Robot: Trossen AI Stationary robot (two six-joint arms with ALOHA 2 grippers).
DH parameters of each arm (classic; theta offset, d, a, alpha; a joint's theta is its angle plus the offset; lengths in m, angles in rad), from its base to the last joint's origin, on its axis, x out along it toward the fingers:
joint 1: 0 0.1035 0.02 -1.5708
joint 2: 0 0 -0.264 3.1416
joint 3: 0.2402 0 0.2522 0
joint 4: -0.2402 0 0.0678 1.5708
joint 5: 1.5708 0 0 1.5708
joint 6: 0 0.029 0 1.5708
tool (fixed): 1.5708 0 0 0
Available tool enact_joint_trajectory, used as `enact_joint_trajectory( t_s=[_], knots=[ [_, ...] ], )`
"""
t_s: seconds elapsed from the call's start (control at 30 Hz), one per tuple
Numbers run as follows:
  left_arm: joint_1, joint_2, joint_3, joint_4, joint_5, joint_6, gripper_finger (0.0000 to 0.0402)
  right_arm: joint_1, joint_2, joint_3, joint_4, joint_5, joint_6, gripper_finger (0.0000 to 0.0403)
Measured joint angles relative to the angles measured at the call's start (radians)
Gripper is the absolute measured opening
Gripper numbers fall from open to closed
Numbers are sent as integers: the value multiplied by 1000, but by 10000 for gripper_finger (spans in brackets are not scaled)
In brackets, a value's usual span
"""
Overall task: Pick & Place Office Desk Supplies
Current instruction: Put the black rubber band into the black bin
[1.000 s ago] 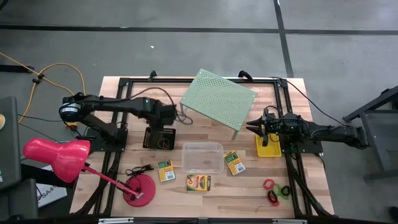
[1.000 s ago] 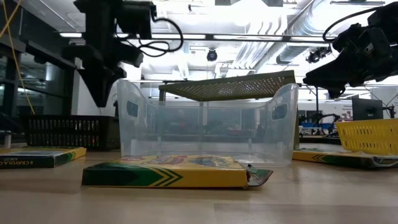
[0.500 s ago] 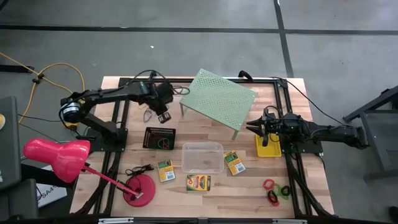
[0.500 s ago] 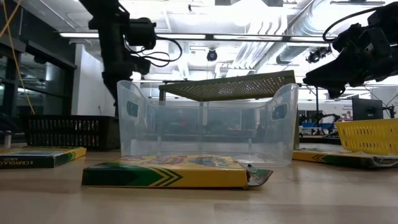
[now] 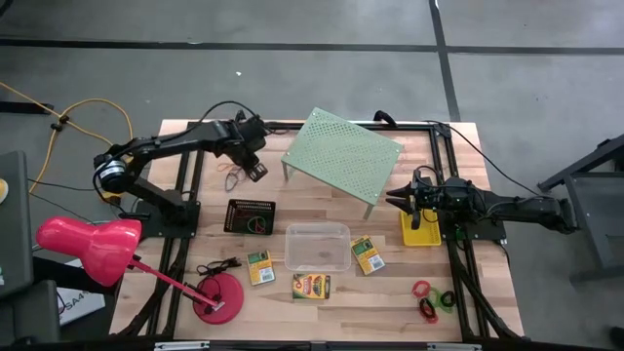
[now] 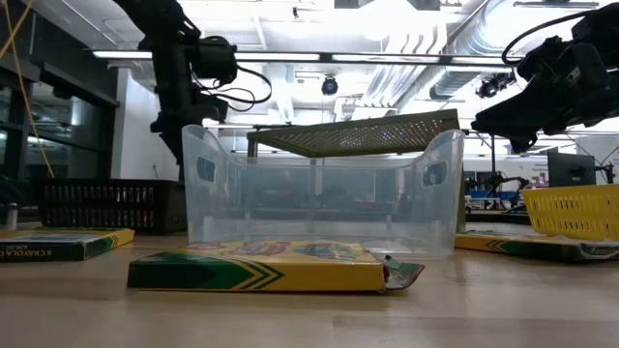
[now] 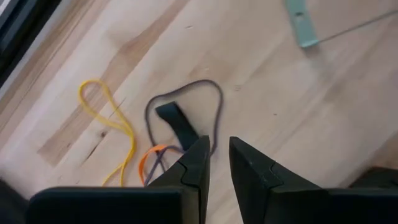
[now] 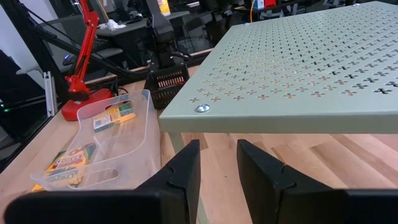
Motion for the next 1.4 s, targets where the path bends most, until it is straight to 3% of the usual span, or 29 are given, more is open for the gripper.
enact_joint_trajectory(
  t_s=[0.23,0.4,0.63,0.87,1.4],
  knots=[
    [17,0,0,-13,1,-22,69,0,0,0,0,0,0,94],
    [17,0,0,-14,-1,-54,115,0,0,0,0,0,0,94],
    [17,29,0,-11,-96,-195,167,0,0,0,0,0,0,94],
    [17,98,-2,-11,-108,-332,171,0,0,0,0,0,0,94],
    [10,171,-2,30,-158,-362,171,0,0,0,0,0,0,94]
  ],
)
